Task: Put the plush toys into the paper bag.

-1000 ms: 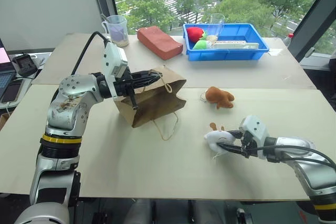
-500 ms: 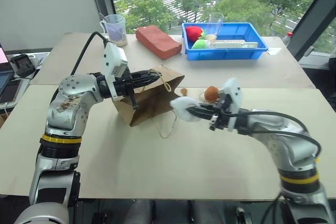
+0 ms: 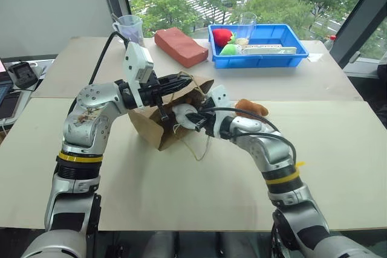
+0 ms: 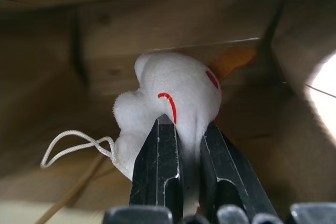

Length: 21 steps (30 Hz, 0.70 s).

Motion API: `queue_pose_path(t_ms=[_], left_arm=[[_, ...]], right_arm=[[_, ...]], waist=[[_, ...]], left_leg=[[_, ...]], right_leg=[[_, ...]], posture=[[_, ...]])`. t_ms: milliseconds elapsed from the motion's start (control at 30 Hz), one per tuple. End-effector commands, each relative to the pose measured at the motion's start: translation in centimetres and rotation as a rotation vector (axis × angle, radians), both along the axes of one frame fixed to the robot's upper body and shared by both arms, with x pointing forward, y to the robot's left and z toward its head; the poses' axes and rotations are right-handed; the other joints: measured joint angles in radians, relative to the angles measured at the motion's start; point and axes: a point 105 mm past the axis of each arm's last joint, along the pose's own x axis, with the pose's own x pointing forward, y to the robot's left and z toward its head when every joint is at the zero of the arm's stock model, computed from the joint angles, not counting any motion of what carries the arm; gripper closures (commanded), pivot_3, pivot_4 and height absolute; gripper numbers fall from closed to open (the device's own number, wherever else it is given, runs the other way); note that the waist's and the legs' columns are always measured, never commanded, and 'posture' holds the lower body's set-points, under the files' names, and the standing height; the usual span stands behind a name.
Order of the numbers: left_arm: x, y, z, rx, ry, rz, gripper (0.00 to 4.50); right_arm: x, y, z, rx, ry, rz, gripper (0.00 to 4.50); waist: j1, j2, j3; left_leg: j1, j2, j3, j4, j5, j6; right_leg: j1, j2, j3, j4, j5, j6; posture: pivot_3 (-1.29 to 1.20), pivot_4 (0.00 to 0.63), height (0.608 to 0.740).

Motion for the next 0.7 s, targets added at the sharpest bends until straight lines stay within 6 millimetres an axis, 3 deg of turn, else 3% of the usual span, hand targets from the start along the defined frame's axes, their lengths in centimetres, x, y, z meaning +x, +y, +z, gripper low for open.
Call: queue_pose_path(t_ms=[33,233,367,500,700], left_arm=[[-0.7,0.0,1.6,-0.017,-0.062,-0.010,4.50],[-0.5,0.5,1.5,-0.011,-0.061,0.007,4.50],[-0.5,0.6,1.1,-0.005,-0.059,0.016,4.50],[-0.6,0.9,0.9,-0.001,-0.055,0.018,4.50],[-0.6,1.2,0.9,0.004,-0.055,0.022,4.50]], right_arm=[[-0.4,1.7,2.6,0.047,-0.137,0.066,3.50],[-1.9,1.6,2.4,0.043,-0.179,0.148,1.43],[-2.7,0.1,2.8,0.040,-0.210,0.192,0.08],[-2.8,-2.6,3.0,0.013,-0.241,0.166,0.03],[-2.7,-8.5,2.6,-0.055,-0.245,0.048,0.03]], waist=[[-0.003,0.000,0.000],[-0.006,0.000,0.000],[-0.009,0.000,0.000],[-0.011,0.000,0.000],[-0.008,0.000,0.000]], left_leg=[[-0.001,0.000,0.000,0.000,0.001,-0.001],[-0.002,0.000,0.000,0.000,0.001,-0.003],[-0.002,0.000,0.000,0.000,0.001,-0.001],[-0.002,0.000,0.000,0.000,0.001,-0.001],[-0.002,0.000,0.000,0.000,0.000,0.000]], right_leg=[[-0.001,0.000,0.000,0.001,0.000,0.000],[-0.003,0.000,0.000,0.001,0.000,0.000],[-0.003,0.000,0.000,0.001,0.000,0.000],[-0.003,0.000,0.000,0.001,0.000,0.000],[-0.002,0.000,0.000,0.000,0.000,0.000]], posture=[[0.00,0.150,0.740],[0.00,0.150,0.740],[0.00,0.150,0.740],[0.00,0.150,0.740],[0.00,0.150,0.740]])
